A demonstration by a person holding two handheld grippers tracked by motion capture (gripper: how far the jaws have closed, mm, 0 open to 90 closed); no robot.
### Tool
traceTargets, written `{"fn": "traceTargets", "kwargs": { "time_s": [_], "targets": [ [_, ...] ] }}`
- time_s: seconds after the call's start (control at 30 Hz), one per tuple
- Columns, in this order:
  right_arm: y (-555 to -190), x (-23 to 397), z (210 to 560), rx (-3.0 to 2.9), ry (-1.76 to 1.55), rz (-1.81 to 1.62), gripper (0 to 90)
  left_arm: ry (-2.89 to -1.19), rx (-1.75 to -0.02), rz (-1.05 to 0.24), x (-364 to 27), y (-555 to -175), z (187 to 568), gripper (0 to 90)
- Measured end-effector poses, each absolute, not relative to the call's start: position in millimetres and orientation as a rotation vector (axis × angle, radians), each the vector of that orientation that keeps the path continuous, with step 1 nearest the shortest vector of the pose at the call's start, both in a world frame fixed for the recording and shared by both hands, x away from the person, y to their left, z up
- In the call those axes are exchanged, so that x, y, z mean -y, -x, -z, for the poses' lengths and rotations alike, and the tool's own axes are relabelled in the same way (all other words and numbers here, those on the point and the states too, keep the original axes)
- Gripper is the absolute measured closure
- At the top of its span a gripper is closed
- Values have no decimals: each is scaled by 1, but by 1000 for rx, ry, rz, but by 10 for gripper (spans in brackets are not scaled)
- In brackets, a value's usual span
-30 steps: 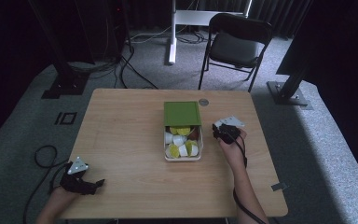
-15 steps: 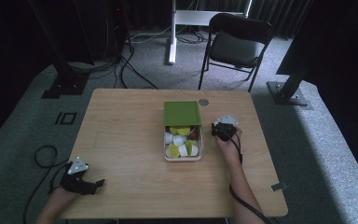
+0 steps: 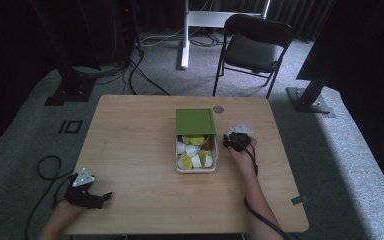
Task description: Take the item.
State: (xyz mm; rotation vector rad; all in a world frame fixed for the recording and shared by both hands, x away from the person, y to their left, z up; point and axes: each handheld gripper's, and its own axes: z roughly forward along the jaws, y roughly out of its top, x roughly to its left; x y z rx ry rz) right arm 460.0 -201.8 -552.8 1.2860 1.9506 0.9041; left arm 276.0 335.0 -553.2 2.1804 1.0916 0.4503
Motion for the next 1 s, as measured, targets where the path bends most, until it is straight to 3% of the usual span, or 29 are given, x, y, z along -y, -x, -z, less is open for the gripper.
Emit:
{"fn": "traceTargets", "kwargs": {
  "time_s": [0.73, 1.0],
  "targets": [
    [-425, 223, 525, -2001, -1308, -1043, 174, -2181, -1092, -450, -335, -276, 553, 5],
    [-401, 232, 521, -2080, -1220, -1090, 141, -2181, -1092, -450, -335, -276, 553, 5]
  ]
}}
